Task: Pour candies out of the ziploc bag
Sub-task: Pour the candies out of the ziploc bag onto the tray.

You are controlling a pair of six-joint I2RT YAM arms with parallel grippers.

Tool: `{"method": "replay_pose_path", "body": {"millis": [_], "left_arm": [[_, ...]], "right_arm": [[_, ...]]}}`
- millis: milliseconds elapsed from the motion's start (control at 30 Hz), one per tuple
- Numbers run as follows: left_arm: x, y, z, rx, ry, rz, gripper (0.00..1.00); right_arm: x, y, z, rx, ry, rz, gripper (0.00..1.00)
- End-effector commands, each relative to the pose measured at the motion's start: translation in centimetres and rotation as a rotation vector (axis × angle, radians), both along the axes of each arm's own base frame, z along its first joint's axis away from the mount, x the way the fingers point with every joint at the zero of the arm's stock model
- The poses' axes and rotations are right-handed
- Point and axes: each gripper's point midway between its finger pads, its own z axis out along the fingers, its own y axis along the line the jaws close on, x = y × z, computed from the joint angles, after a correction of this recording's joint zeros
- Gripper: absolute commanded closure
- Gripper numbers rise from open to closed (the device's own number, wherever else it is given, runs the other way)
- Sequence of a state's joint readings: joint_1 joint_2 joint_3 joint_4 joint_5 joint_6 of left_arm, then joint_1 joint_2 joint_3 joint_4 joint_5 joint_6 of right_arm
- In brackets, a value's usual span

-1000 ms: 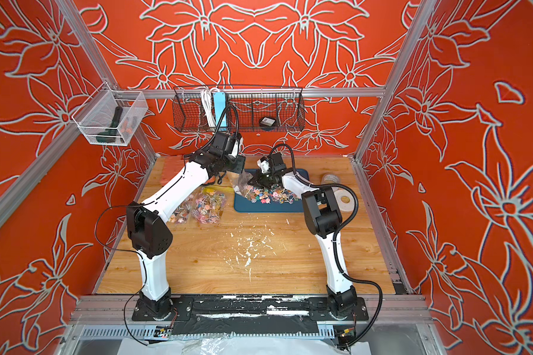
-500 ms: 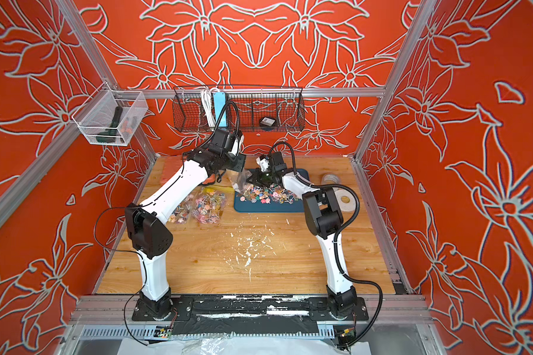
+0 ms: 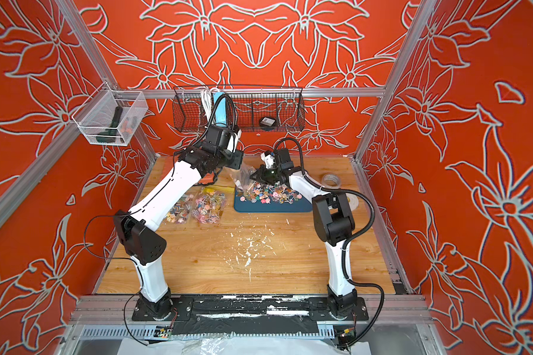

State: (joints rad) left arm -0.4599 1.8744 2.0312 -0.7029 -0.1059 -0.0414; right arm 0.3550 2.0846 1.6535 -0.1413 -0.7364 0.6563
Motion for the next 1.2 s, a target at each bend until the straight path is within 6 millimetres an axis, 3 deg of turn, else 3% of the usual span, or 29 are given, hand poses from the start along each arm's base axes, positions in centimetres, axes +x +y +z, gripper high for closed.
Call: {"method": "replay_pose_path", "body": {"millis": [0,233,567,900,1167], "left_arm": [[-1.1,1.2,7.4,-0.065,-0.183,0.029,1.0],[-3.7,1.7,5.2,-0.088,-0.129,0.033,1.0],[-11.1,-0.9,-2.1,-0.138,0.002,-0.025,1.0],[-19.0,-9.5,-10.4,-0.214,0.164,-0.196,1.0],[-24.0,-18.7,-17.0,-0.215,0.284,-0.328,1.0]], "right_arm": [[-1.0,-2.8,-1.7,-0.091,0.056,-0.063,1.0],[-4.4,-5.3,1.4,-0.178,0.007,-0.07,1.0],[-11.6,-11.5,3.2,-0.424,-0.012,-0.14,1.0],[-19.6,-20.8,-1.1,-0.811,0.115,-0.292,1.0],[-22.3,-27.3,-3.2,-1.047,0.193,-0.448,1.0]]}}
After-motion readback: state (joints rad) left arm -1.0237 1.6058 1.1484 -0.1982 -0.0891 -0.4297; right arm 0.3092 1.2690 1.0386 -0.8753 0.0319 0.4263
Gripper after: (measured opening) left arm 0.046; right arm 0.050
